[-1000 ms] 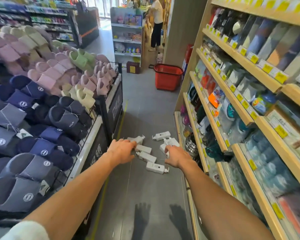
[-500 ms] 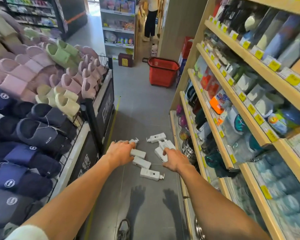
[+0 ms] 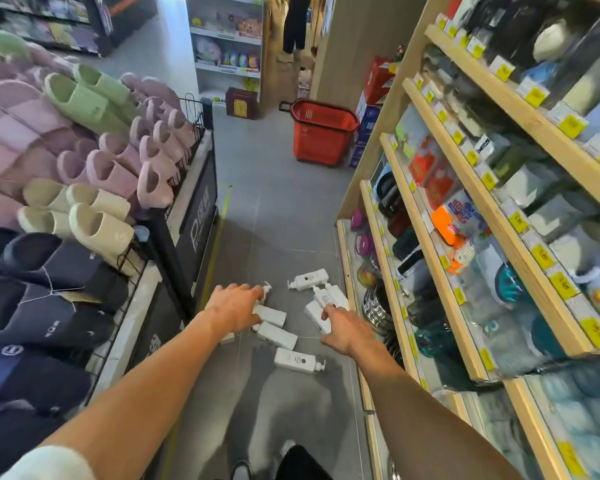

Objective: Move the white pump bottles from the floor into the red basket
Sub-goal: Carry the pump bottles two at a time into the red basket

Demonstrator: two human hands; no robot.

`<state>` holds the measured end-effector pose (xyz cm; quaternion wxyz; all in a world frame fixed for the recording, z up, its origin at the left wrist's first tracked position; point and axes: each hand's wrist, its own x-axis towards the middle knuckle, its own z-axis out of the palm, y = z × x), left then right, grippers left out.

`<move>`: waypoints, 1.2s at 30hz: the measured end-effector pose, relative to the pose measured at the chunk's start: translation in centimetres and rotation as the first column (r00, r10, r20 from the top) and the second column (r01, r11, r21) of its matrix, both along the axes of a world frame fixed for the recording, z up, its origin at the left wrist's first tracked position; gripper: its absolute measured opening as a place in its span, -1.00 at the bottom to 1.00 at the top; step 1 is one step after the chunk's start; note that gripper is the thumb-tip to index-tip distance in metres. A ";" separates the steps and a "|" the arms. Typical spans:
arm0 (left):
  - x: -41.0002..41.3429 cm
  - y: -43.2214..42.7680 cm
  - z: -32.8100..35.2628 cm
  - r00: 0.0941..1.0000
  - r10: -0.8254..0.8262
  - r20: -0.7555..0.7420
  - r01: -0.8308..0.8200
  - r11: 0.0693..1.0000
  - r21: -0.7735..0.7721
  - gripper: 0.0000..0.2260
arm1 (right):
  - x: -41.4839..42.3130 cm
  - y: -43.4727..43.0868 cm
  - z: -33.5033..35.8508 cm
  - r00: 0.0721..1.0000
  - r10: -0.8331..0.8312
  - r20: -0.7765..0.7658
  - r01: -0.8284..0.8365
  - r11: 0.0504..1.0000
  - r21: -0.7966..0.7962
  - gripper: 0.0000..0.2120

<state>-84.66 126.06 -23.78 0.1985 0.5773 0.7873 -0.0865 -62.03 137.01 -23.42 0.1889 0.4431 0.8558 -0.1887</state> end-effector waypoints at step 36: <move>-5.1 23.6 -46.8 0.973 0.097 0.211 0.012 0.885 -0.466 -0.48 | -3.7 15.6 -46.3 0.955 -0.225 0.194 0.281 0.896 -0.345 -0.46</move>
